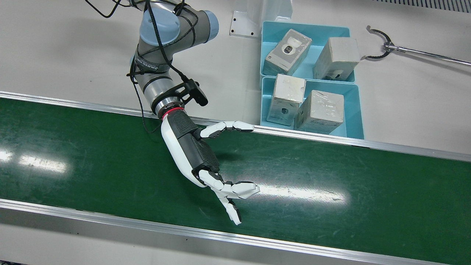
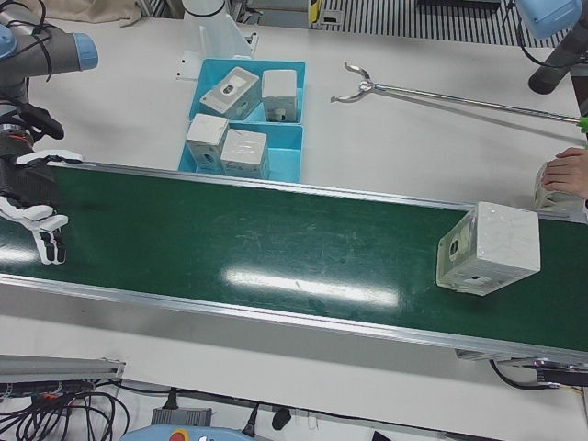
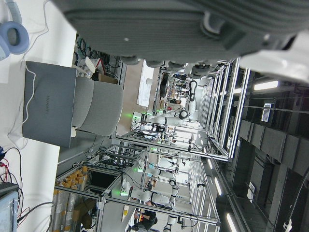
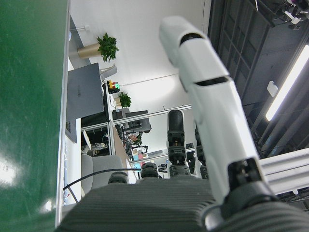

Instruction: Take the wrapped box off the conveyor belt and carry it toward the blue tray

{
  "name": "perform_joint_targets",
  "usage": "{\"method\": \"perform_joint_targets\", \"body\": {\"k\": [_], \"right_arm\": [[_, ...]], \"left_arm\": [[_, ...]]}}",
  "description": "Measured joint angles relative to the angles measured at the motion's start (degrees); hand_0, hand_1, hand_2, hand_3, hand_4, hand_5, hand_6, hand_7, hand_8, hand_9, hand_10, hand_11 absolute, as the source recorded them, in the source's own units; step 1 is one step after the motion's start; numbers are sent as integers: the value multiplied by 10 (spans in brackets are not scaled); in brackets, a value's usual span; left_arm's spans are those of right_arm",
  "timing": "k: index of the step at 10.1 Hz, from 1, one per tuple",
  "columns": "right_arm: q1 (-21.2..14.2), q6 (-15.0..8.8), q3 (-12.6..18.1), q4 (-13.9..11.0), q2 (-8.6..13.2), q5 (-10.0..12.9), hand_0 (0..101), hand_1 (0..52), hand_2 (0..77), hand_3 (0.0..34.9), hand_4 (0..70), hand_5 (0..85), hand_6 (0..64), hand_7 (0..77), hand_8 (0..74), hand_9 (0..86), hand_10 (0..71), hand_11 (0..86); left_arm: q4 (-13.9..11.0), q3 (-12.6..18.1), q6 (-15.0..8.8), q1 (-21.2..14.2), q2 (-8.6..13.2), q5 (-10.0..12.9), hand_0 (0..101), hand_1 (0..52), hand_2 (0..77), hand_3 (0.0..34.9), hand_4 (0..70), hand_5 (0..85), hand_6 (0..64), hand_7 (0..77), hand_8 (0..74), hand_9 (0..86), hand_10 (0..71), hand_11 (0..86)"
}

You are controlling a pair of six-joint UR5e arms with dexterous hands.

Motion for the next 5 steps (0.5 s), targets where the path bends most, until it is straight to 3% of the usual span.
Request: {"method": "perform_joint_targets", "body": {"k": [2, 5], "right_arm": [[8, -2, 16, -44, 0, -2, 568, 267, 235, 76, 213, 240, 98, 289, 5, 60, 0, 16], [11, -3, 20, -59, 0, -2, 584, 245, 224, 77, 185, 240, 98, 251, 5, 60, 0, 16]], "left_arm": [[0, 0, 0, 0, 0, 0, 0, 0, 11, 0, 0, 5, 0, 5, 5, 0, 5, 0], [0, 0, 0, 0, 0, 0, 0, 0, 11, 0, 0, 5, 0, 5, 5, 0, 5, 0]]}}
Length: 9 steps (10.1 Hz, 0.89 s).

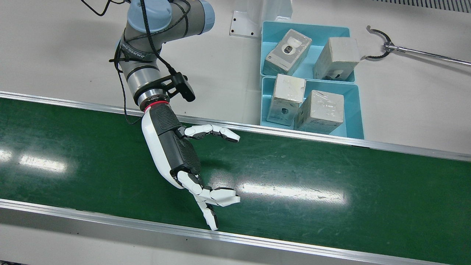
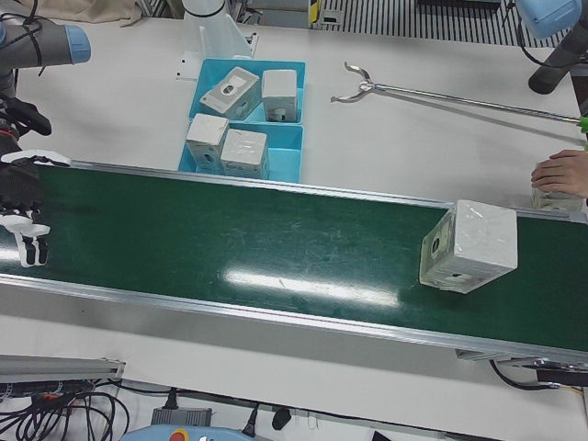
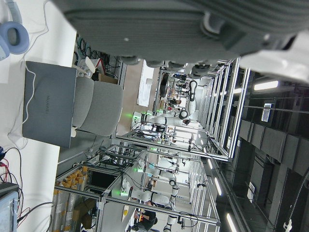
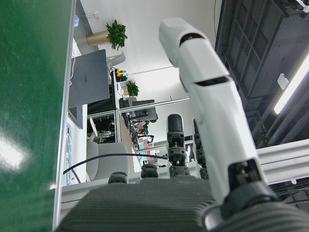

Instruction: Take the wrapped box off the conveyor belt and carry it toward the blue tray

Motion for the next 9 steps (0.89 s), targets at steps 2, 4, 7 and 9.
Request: {"method": "perform_joint_targets", "body": {"k": [2, 4, 7, 9], "right_arm": [[0, -1, 0, -2, 0, 1, 558, 245, 207, 92, 153, 213, 65, 235, 5, 44, 0, 16], [0, -1, 0, -2, 0, 1, 542, 229, 191, 109, 136, 218, 76, 235, 5, 44, 0, 16], [0, -2, -1, -2, 2, 1, 540, 229, 213, 110, 142, 218, 76, 235, 5, 44, 0, 16], [0, -2, -2, -2, 3, 2, 540, 229, 213, 110, 142, 218, 76, 235, 5, 44, 0, 16]], "left_arm": [[0, 0, 0, 0, 0, 0, 0, 0, 11, 0, 0, 5, 0, 5, 5, 0, 5, 0], [0, 0, 0, 0, 0, 0, 0, 0, 11, 0, 0, 5, 0, 5, 5, 0, 5, 0], [0, 0, 0, 0, 0, 0, 0, 0, 11, 0, 0, 5, 0, 5, 5, 0, 0, 5], [0, 0, 0, 0, 0, 0, 0, 0, 11, 0, 0, 5, 0, 5, 5, 0, 0, 5]]}}
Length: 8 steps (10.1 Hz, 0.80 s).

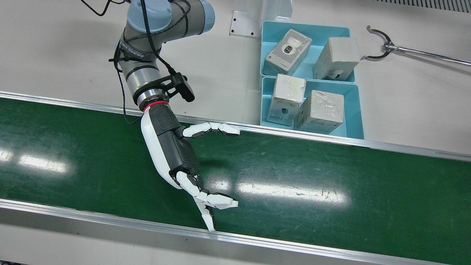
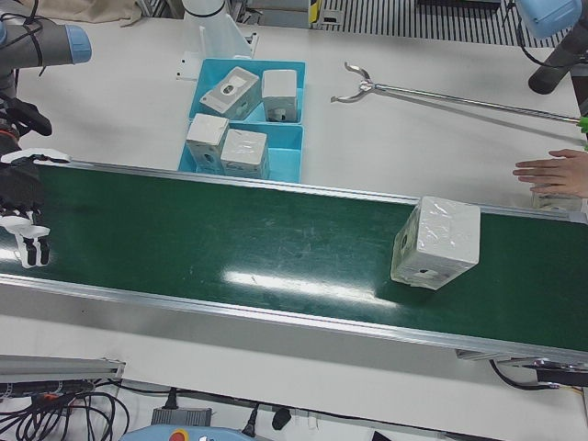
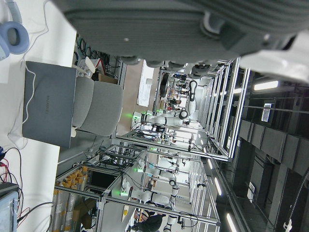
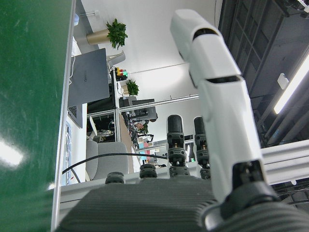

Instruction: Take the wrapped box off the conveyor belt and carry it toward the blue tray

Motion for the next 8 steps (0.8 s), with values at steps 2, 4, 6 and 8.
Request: {"method": "perform_joint_targets", "body": {"k": [2, 4, 6, 8], "right_arm": [[0, 0, 0, 0, 2, 0, 542, 229, 213, 109, 153, 224, 76, 240, 5, 44, 0, 16], [0, -1, 0, 0, 3, 0, 542, 229, 213, 110, 153, 229, 76, 245, 5, 44, 0, 16], [0, -2, 1, 0, 3, 0, 542, 229, 213, 110, 158, 229, 76, 245, 5, 44, 0, 16], [0, -2, 2, 0, 1, 1, 543, 240, 218, 100, 169, 235, 76, 245, 5, 44, 0, 16]], "left_arm": [[0, 0, 0, 0, 0, 0, 0, 0, 11, 0, 0, 11, 0, 5, 5, 0, 0, 0], [0, 0, 0, 0, 0, 0, 0, 0, 11, 0, 0, 5, 0, 5, 5, 0, 5, 0], [0, 0, 0, 0, 0, 0, 0, 0, 5, 0, 0, 11, 0, 5, 5, 0, 5, 0], [0, 0, 0, 0, 0, 0, 0, 0, 5, 0, 0, 11, 0, 5, 5, 0, 5, 0]]}}
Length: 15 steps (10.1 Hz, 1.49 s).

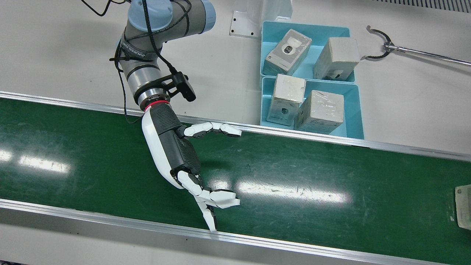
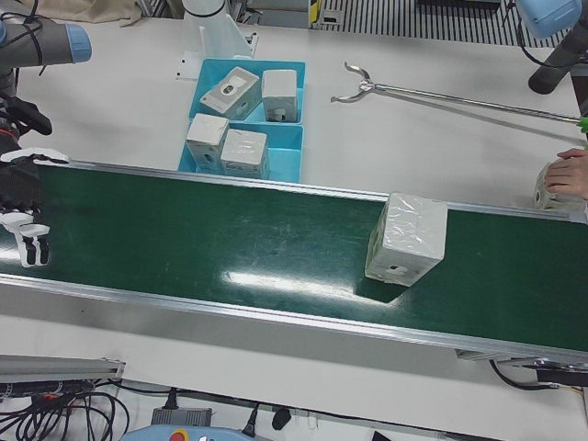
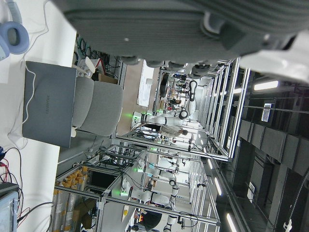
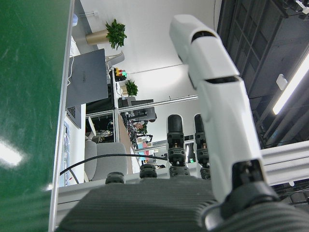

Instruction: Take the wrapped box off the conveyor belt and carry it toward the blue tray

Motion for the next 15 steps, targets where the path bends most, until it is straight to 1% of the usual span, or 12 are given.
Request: {"method": "perform_joint_targets", "body": {"k": [3, 4, 11, 15], "right_arm": [[0, 0, 1, 0, -1, 0, 542, 240, 218, 98, 169, 235, 76, 245, 5, 44, 0, 16], [0, 0, 1, 0, -2, 0, 543, 240, 218, 91, 169, 235, 76, 235, 5, 44, 0, 16], [0, 1, -1, 1, -3, 2, 544, 240, 218, 92, 180, 235, 76, 240, 5, 44, 0, 16], [-3, 2, -3, 2, 0, 3, 544, 240, 218, 93, 180, 235, 76, 240, 5, 44, 0, 16]], "left_arm": [[0, 0, 0, 0, 0, 0, 0, 0, 11, 0, 0, 5, 0, 5, 5, 0, 5, 0], [0, 0, 0, 0, 0, 0, 0, 0, 11, 0, 0, 5, 0, 5, 5, 0, 5, 0], [0, 0, 0, 0, 0, 0, 0, 0, 11, 0, 0, 11, 0, 5, 5, 0, 0, 5], [0, 0, 0, 0, 0, 0, 0, 0, 5, 0, 0, 5, 0, 5, 5, 0, 5, 0]]}}
